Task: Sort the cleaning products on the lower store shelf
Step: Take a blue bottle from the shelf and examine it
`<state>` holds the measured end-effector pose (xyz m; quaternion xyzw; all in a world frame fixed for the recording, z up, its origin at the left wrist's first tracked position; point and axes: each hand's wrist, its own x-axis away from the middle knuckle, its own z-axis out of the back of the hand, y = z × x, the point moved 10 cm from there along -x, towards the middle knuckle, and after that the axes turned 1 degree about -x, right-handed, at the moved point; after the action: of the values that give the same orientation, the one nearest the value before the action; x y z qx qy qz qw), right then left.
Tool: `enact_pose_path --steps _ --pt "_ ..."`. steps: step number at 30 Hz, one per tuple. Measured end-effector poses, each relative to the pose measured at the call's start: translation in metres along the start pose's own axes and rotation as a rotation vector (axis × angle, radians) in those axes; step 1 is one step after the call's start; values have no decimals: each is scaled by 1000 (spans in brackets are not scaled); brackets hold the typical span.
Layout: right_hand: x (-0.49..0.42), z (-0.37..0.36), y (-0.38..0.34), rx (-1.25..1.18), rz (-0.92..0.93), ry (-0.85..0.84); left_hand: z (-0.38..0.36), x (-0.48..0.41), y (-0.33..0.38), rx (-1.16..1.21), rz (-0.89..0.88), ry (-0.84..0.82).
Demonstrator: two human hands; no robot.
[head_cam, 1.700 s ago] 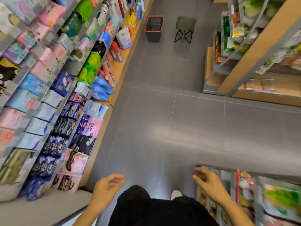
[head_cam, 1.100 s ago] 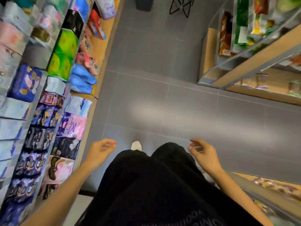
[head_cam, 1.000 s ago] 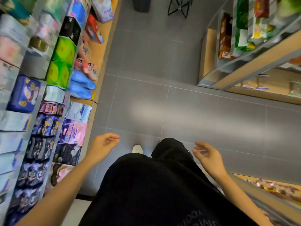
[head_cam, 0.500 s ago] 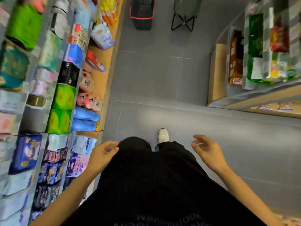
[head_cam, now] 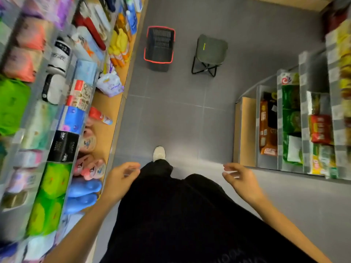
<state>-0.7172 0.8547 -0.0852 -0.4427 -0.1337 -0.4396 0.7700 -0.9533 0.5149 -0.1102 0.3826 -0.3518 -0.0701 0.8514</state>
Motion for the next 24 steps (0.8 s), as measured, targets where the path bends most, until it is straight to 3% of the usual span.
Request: enact_pose_path --steps 8,15,19,24 --pt "-90 63 -47 -164 -140 115 25 -169 150 -75 -185 -136" --pt "-223 111 -84 -243 -144 93 19 -298 224 -239 -132 -176" --pt "-310 145 -136 -222 -46 26 31 -337 252 -276 -60 -103" --pt "-410 188 -233 -93 123 -36 61 -371 289 -136 8 73"
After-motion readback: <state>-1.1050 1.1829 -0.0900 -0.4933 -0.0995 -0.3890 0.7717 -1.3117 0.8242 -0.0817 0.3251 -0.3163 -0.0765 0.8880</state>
